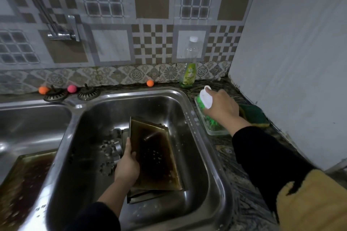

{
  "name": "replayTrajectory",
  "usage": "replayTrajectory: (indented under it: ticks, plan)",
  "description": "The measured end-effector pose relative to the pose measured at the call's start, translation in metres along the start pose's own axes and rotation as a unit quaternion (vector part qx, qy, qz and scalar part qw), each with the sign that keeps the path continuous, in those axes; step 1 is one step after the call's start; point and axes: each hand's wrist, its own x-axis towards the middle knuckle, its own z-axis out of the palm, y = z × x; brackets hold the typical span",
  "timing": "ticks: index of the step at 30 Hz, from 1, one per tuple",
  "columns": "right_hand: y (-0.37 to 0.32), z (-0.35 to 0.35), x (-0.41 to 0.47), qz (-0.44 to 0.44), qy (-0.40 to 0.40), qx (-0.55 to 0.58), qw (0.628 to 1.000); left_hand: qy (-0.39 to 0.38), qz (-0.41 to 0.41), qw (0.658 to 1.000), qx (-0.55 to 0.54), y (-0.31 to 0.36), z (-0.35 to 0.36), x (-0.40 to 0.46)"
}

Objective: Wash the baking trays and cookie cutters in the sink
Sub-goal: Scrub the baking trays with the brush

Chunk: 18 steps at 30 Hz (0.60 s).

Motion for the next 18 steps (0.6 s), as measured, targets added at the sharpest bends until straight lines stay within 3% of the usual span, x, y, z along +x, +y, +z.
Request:
replayTrajectory:
  ticks: [3,10,18]
  plan:
    - [-0.032,-0.011,-0.007,-0.043,0.022,0.027,0.998,0.014,0.037,0.997,-0.061,0.001,-0.011,-0.005]
    - [-0.129,0.02,-0.053,-0.139,-0.031,0.166,0.976,0.073,0.172,0.963,-0.194,0.017,-0.052,-0.012]
    - [-0.193,0.056,-0.125,-0.192,0.005,0.191,0.963,0.122,0.187,0.94,-0.257,0.003,-0.094,-0.003]
